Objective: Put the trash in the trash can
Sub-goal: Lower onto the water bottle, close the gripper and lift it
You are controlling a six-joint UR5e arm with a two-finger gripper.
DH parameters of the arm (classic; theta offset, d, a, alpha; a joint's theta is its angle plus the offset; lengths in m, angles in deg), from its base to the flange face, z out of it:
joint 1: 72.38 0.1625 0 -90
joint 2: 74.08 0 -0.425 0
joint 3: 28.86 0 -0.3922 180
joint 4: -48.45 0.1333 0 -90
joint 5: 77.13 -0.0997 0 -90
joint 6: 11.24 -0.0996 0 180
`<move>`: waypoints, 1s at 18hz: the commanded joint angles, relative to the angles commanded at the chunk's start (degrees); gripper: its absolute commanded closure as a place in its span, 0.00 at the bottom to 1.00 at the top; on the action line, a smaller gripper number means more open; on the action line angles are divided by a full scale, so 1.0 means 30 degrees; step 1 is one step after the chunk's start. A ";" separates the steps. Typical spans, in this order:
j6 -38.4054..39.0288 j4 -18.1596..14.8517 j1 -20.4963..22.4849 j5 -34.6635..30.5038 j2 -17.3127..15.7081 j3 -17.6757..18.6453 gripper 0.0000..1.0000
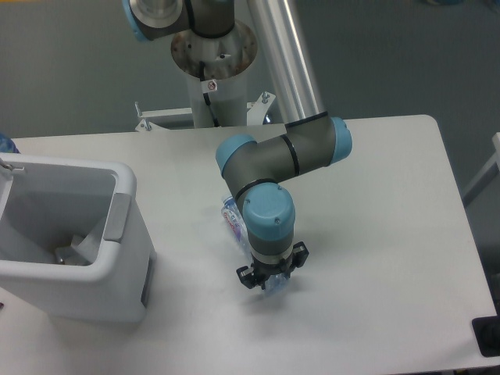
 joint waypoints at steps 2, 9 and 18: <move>0.0000 0.0000 0.0088 0.0176 -0.0030 -0.0379 0.87; -0.0146 0.0000 0.1082 0.3160 -0.1931 -0.1933 0.87; -0.0088 0.0234 0.1260 0.7409 -0.2402 -0.7087 0.86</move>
